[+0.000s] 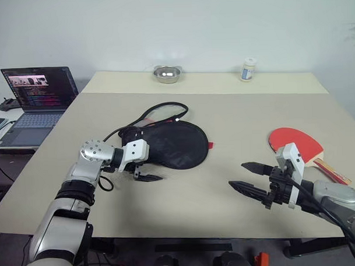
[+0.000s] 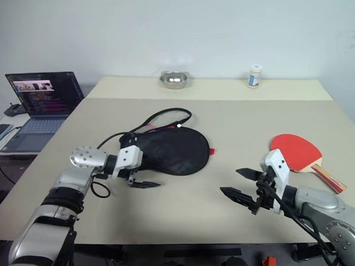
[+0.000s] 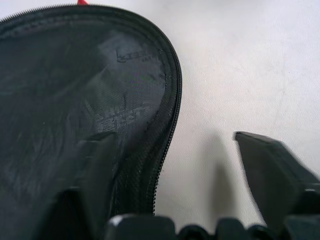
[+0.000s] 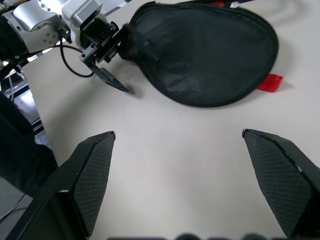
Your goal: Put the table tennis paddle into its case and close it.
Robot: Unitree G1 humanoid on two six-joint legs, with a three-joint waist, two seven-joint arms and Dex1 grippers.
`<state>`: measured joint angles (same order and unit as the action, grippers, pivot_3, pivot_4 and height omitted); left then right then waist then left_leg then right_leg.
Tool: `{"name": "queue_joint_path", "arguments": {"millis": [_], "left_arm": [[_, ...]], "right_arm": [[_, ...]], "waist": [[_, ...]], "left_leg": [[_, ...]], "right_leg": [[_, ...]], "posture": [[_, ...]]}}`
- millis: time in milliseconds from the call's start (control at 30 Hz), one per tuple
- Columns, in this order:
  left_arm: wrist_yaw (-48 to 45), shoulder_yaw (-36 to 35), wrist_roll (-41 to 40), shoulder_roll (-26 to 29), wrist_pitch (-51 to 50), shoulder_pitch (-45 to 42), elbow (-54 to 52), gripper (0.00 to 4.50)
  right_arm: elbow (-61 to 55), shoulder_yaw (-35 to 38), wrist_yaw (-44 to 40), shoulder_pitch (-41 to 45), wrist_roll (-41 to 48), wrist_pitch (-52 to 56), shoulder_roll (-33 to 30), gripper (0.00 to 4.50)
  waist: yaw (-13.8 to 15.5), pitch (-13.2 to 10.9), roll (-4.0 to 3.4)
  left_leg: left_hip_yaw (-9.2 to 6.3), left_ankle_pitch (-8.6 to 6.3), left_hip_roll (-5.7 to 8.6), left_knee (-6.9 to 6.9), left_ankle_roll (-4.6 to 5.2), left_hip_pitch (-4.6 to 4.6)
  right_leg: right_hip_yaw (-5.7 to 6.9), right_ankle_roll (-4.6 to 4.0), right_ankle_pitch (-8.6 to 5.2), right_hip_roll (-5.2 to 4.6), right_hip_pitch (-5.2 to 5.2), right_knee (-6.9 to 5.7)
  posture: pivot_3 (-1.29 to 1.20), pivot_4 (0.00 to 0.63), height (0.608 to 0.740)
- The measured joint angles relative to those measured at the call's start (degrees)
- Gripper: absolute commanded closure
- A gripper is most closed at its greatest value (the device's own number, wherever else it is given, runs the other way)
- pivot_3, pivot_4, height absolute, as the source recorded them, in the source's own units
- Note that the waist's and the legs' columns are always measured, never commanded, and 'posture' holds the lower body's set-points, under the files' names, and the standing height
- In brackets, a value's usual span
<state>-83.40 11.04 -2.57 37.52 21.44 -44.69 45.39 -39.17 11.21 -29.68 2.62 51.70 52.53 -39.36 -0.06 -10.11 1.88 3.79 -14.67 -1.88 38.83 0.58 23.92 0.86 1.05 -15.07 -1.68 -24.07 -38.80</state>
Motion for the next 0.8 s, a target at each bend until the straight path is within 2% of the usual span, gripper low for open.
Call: {"name": "queue_joint_path", "arguments": {"millis": [167, 200, 267, 367, 567, 800], "left_arm": [[-0.12, -0.28, -1.16, -0.32, -3.00, -0.36, 0.14, 3.47], [-0.07, -0.36, -1.36, -0.36, -3.59, -0.63, 0.14, 3.96], [0.05, -0.62, -1.68, -0.65, -4.40, -0.80, 0.08, 4.45], [0.06, -0.81, -2.87, -1.52, -9.88, -0.23, -2.58, 4.45], [-1.06, -0.27, -8.63, -3.49, -27.26, 6.10, -20.28, 4.45], [-2.94, -0.34, -9.87, -0.86, -28.38, 6.96, -23.25, 4.45]], "right_arm": [[1.19, 1.38, 0.09, -0.32, -0.95, -1.24, -0.15, 0.00], [1.57, 1.67, 0.17, -0.32, -0.97, -1.44, -0.18, 0.00], [1.97, 2.11, 0.23, -0.31, -1.00, -1.69, -0.22, 0.00], [2.75, 3.16, 0.16, -0.23, -1.02, -1.94, -1.02, 0.00], [3.60, 6.92, -0.57, -0.90, -1.06, -2.08, -4.06, 0.00], [3.65, 7.97, -0.69, -1.84, -0.94, -2.07, -4.48, 0.00]], "waist": [[-0.01, 0.00, 0.01], [-0.01, 0.00, 0.01], [-0.01, 0.00, 0.01], [-0.03, 0.00, 0.01], [-0.05, 0.00, 0.01], [-0.07, 0.01, 0.00]], "left_leg": [[0.00, 0.00, 0.02, 0.01, 0.00, 0.00], [0.00, 0.00, 0.02, 0.02, 0.00, 0.00], [0.00, 0.00, 0.02, 0.02, 0.00, 0.00], [0.00, 0.00, 0.03, 0.02, 0.00, 0.00], [0.00, 0.00, 0.01, 0.02, 0.00, -0.02], [-0.09, 0.04, -0.08, 0.03, 0.01, -0.13]], "right_leg": [[0.00, 0.02, -0.01, 0.00, 0.00, -0.01], [0.00, 0.01, 0.00, 0.00, 0.00, -0.01], [0.00, 0.01, 0.00, 0.01, 0.00, -0.01], [-0.01, 0.01, 0.00, 0.01, 0.01, -0.02], [-0.04, 0.00, 0.00, 0.00, 0.01, -0.04], [-0.05, 0.02, -0.02, 0.19, 0.02, -0.15]], "posture": [[0.00, 0.150, 0.740], [0.00, 0.150, 0.740], [0.00, 0.150, 0.740], [0.00, 0.150, 0.740], [0.00, 0.150, 0.740], [0.00, 0.150, 0.740]]}}
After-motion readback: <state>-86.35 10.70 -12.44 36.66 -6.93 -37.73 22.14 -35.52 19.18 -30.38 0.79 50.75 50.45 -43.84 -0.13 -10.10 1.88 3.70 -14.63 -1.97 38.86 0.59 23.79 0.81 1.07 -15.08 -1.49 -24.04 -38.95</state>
